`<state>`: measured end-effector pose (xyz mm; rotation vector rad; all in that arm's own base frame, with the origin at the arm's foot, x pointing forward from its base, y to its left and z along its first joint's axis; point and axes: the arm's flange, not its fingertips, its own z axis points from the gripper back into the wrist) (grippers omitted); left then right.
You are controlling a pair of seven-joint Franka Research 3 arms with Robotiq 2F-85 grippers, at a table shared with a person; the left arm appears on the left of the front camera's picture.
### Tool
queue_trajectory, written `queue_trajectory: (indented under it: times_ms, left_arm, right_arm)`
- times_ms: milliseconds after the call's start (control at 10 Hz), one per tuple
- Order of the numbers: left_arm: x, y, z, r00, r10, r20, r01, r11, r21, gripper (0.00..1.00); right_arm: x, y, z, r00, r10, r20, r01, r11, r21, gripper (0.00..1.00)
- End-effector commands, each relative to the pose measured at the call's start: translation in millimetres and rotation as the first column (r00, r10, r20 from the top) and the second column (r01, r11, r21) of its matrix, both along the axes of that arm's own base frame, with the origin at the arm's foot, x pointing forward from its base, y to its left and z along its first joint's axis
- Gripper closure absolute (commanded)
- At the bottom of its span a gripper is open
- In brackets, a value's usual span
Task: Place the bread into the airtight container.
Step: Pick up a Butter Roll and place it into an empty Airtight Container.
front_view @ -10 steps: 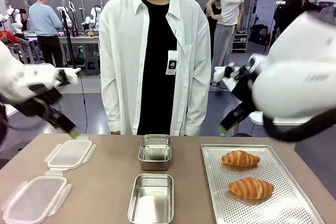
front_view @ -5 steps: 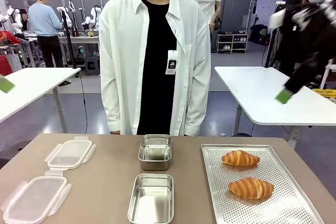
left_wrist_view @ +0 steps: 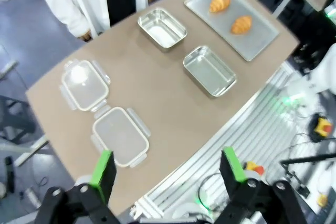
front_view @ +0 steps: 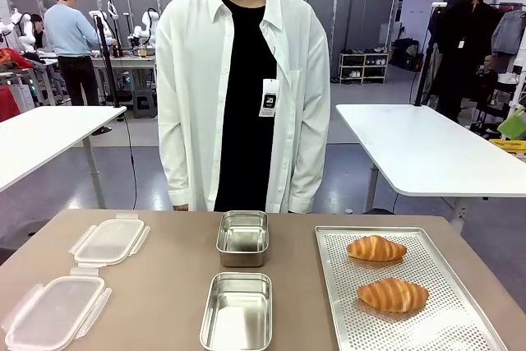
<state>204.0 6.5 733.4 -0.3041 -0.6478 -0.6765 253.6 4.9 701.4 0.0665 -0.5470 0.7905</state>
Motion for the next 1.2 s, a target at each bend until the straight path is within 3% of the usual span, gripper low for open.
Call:
queue_trajectory:
  times_ms: [0, 300, 400, 600, 900, 1100]
  left_arm:
    - [3, -6, -2, 1.0, -0.012, -0.006, 0.012, 1.0, 0.015, 0.0]
    - [3, -6, -2, 1.0, -0.012, -0.006, 0.012, 1.0, 0.015, 0.0]
    - [3, -6, -2, 1.0, -0.012, -0.006, 0.012, 1.0, 0.015, 0.0]
    - [3, -6, -2, 1.0, -0.012, -0.006, 0.012, 1.0, 0.015, 0.0]
    - [3, -6, -2, 1.0, -0.012, -0.006, 0.012, 1.0, 0.015, 0.0]
    - [3, -6, -2, 1.0, -0.012, -0.006, 0.012, 1.0, 0.015, 0.0]
  right_arm:
    - [0, 2, 1, 1.0, 0.003, -0.003, -0.003, 1.0, -0.001, 0.0]
    - [0, 1, 1, 1.0, 0.001, 0.001, -0.001, 1.0, -0.001, 0.0]
    - [-4, 8, -2, 0.991, 0.135, 0.019, -0.131, 0.982, -0.139, 0.0]
    - [16, 16, -15, 0.943, 0.331, -0.038, -0.325, 0.888, -0.325, 0.0]
    - [52, 39, -67, 0.89, 0.438, -0.123, -0.448, 0.794, -0.412, 0.0]
    - [78, 45, -106, 0.872, 0.452, -0.189, -0.49, 0.785, -0.379, 0.0]
